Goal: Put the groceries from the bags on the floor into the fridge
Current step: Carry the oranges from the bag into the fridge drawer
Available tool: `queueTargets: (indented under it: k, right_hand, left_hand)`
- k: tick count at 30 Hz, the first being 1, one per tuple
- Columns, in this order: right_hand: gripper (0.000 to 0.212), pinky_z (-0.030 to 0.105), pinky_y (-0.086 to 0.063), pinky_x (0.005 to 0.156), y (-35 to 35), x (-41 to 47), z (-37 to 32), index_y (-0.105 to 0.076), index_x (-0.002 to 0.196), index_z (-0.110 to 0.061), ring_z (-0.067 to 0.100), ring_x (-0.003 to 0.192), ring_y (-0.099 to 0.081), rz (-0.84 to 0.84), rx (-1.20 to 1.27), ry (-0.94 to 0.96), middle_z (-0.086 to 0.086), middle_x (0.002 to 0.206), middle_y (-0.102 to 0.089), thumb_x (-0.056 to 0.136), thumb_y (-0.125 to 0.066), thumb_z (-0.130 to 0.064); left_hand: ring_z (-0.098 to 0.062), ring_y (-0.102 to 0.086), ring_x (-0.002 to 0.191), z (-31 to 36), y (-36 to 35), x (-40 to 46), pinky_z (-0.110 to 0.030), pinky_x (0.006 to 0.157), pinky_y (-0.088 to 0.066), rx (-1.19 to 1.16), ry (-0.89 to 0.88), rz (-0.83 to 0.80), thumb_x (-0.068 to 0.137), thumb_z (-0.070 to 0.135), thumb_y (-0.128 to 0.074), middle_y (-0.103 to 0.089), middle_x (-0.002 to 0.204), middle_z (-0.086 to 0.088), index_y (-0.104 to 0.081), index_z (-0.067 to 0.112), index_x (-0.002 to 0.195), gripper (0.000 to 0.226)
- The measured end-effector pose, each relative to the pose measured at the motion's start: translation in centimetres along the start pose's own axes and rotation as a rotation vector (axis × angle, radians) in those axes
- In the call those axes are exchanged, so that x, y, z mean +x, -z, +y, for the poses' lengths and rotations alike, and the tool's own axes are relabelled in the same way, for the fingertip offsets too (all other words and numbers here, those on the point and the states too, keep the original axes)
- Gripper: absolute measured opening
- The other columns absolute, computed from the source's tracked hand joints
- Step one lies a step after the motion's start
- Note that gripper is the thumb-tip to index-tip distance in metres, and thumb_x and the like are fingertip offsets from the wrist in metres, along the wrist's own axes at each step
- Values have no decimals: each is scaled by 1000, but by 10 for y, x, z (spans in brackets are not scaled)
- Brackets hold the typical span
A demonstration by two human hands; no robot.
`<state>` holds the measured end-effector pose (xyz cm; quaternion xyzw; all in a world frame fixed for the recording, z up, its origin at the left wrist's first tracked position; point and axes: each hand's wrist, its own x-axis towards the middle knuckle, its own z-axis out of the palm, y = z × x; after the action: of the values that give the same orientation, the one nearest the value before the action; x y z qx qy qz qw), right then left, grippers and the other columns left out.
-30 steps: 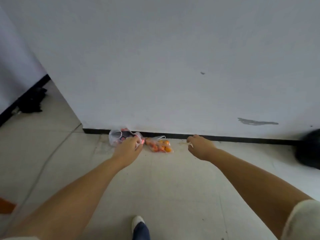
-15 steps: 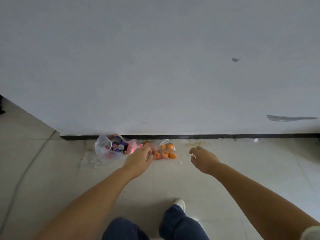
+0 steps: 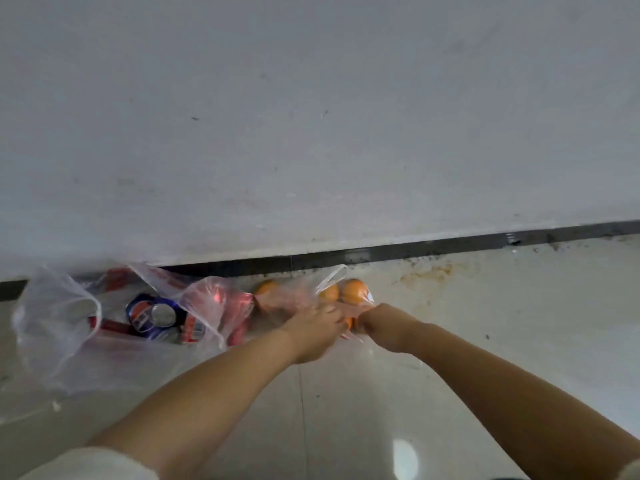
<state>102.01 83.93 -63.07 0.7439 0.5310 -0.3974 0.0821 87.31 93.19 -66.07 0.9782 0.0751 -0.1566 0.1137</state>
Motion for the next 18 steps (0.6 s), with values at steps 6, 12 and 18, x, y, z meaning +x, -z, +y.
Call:
queueTargets:
  k: [6,12,18]
  right_hand:
    - [45,41,-30,110,-16,52,23,-23,144,-41,31,131,-38,5,-31,24,6,142,-41,99,-32,-40]
    - [62,57,-7,117,-27,70,34,-13,145,-46,29,146,-10,59,-127,12,5,157,-14,95,-47,-35]
    - [62,60,-19,114,-35,114,37,-16,145,-39,31,146,-5,159,-196,21,5,156,-11,92,-48,-42]
  left_hand:
    - [-25,-64,100,-35,-45,55,-38,89,-50,78,-105,-373,92,24,-52,-67,105,-6,-62,13,105,20]
    - [-36,-48,120,-21,-47,43,-47,99,-35,269,-120,-340,98,22,-35,-52,135,-14,-48,13,133,38]
    - [-25,-53,117,-46,-58,23,-33,95,-39,-79,59,-341,100,21,-39,-57,126,-10,-50,15,133,35]
